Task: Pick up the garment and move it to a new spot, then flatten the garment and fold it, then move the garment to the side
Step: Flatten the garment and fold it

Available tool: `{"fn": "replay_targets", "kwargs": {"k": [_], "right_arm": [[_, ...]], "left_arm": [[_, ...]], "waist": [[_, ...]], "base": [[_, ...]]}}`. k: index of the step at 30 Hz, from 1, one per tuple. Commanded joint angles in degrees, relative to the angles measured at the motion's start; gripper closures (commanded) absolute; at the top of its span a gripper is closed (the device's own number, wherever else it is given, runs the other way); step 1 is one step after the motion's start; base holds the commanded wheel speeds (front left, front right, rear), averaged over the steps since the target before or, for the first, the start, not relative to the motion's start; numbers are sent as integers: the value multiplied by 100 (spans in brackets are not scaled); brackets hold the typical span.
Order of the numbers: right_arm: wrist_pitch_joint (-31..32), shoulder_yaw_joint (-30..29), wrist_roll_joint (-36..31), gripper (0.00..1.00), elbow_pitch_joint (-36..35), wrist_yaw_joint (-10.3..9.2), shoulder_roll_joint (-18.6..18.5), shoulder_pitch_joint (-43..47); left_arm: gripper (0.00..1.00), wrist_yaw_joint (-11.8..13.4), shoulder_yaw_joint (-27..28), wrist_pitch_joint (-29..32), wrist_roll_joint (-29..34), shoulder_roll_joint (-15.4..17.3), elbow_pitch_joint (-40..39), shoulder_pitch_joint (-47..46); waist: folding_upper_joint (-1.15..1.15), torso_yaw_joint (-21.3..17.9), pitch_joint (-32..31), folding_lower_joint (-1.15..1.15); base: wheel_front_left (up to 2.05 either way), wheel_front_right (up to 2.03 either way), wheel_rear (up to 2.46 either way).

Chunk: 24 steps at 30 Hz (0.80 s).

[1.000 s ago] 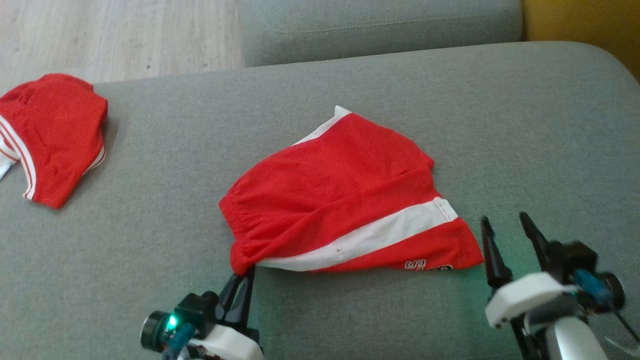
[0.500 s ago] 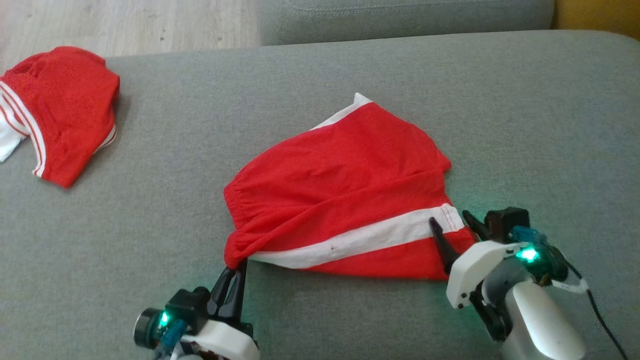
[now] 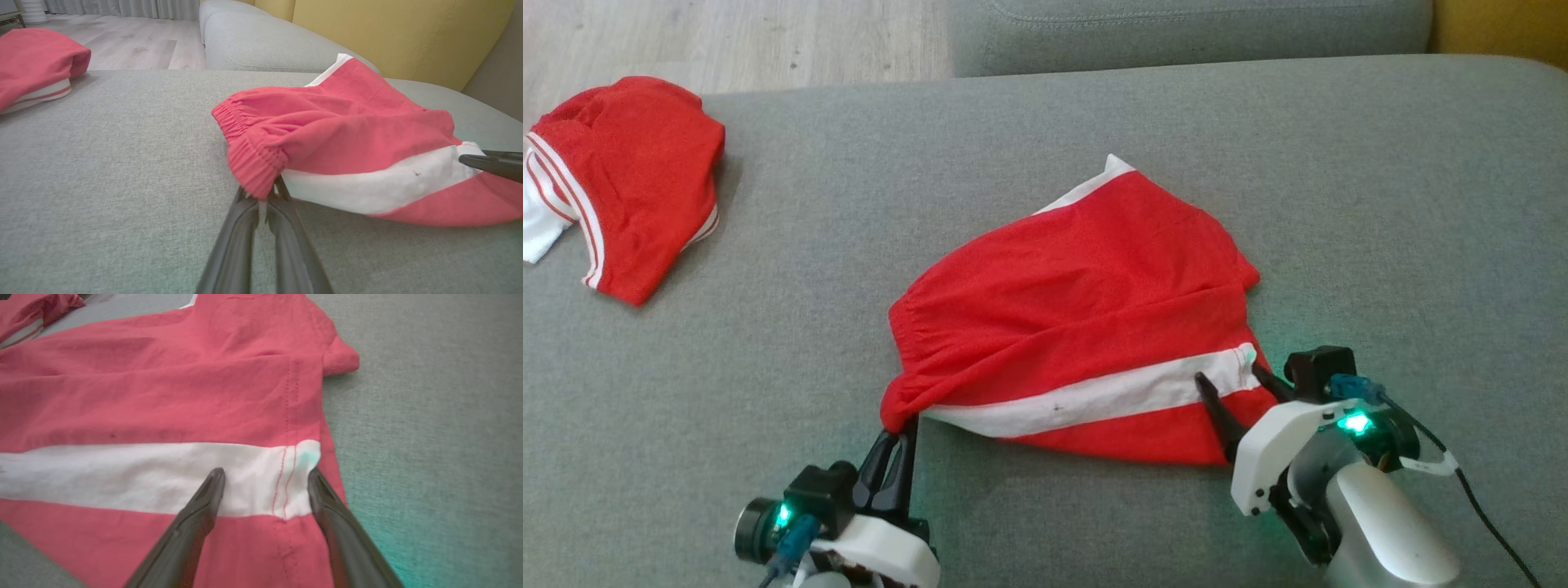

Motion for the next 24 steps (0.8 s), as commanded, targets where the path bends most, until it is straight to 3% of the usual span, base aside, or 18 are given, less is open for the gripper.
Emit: {"fn": "replay_targets", "kwargs": {"k": [1,5,7,9,10,11,12,24], "right_arm": [[-73,180,76,0,-134,43,-3,-279],[-147,252,174,0,-46,43,-26,-333],[-209,246,215,41,9,43,-23,-371],[-282,226,235,65,69,43,-17,-414],[-317,215,240,70,102,43,-12,-433],[-342,212,245,89,138,43,-6,-449],[-357,220,255,100,177,43,0,-460],[-850,335,562,100,109,43,-53,-551]], "left_arm": [[100,-9,205,-71,27,5,-136,-144],[100,-25,199,-71,42,1,-124,-126],[100,-33,199,-71,48,1,-117,-121],[100,-40,197,-71,54,0,-111,-114],[100,-43,196,-71,55,0,-108,-110],[100,-47,196,-71,54,-1,-106,-106],[100,-50,197,-71,54,-2,-103,-100],[100,-129,275,-68,-216,-23,-271,-89]], "waist": [[0,-1,-20,0],[0,16,-53,0],[0,22,-69,0],[0,29,-88,0],[0,32,-97,0],[0,35,-107,0],[0,37,-119,0],[0,-4,-372,0]], "base": [[0,0,0],[0,0,0],[0,0,0],[0,0,0],[0,0,0],[0,0,0],[0,0,0],[0,0,0]]}}
